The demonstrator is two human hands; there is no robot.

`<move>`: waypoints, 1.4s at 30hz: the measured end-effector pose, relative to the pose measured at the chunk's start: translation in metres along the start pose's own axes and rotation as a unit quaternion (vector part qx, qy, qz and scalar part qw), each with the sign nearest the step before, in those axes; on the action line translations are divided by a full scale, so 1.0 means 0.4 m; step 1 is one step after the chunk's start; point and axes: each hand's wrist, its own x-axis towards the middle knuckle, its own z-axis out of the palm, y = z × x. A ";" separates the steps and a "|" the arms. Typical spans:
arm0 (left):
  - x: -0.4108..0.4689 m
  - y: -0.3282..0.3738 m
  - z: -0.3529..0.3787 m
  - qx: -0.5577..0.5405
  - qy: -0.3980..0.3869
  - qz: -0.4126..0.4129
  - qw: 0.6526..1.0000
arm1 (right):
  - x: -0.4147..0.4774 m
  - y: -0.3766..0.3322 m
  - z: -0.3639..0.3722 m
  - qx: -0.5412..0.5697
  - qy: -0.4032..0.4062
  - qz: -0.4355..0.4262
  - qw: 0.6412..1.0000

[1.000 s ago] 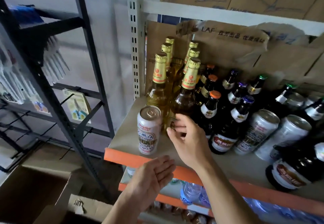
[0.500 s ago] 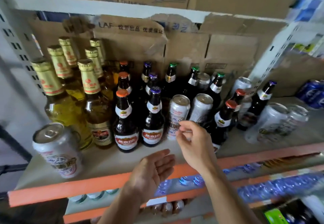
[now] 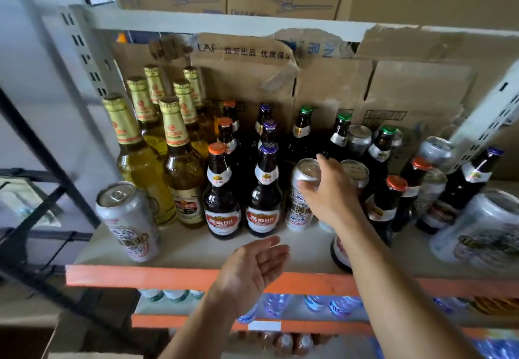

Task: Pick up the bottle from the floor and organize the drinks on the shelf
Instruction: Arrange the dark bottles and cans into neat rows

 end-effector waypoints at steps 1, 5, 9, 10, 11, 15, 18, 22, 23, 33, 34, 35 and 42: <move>0.000 -0.002 -0.003 -0.005 0.004 0.002 1.000 | 0.005 0.003 0.006 -0.004 -0.012 0.003 1.000; 0.006 -0.016 -0.008 -0.011 0.019 0.004 1.000 | -0.002 0.012 0.026 0.017 0.014 -0.013 1.000; 0.012 -0.027 -0.003 -0.003 0.029 0.002 1.000 | -0.042 0.014 0.030 0.031 0.067 -0.015 0.997; 0.013 -0.028 -0.003 0.001 0.032 0.001 0.999 | -0.054 0.011 0.032 0.032 0.074 -0.015 0.997; 0.014 -0.029 -0.003 0.003 0.035 0.000 0.999 | -0.067 0.009 0.032 0.036 0.078 -0.018 0.996; 0.012 -0.029 -0.004 0.008 0.047 0.004 0.999 | -0.119 0.007 0.027 0.059 0.077 -0.036 0.995; 0.002 -0.028 -0.006 0.008 0.059 0.004 0.998 | -0.147 -0.001 0.005 0.080 0.077 -0.030 0.993; -0.014 -0.027 -0.030 0.020 0.062 0.011 0.998 | -0.165 -0.035 -0.027 0.145 0.041 -0.033 0.988; -0.019 -0.023 -0.040 0.021 0.063 0.014 0.998 | -0.167 -0.044 -0.029 0.169 0.029 -0.034 0.985; -0.097 0.009 -0.173 -0.042 0.123 0.085 0.988 | -0.183 -0.118 0.034 0.235 -0.036 -0.041 0.970; -0.105 0.012 -0.184 -0.045 0.131 0.094 0.986 | -0.185 -0.130 0.044 0.241 -0.043 -0.046 0.969; -0.113 0.015 -0.194 -0.048 0.140 0.102 0.984 | -0.188 -0.143 0.053 0.245 -0.049 -0.051 0.967; -0.154 0.051 -0.252 -0.096 0.174 0.147 0.969 | -0.187 -0.229 0.115 0.263 -0.067 -0.069 0.960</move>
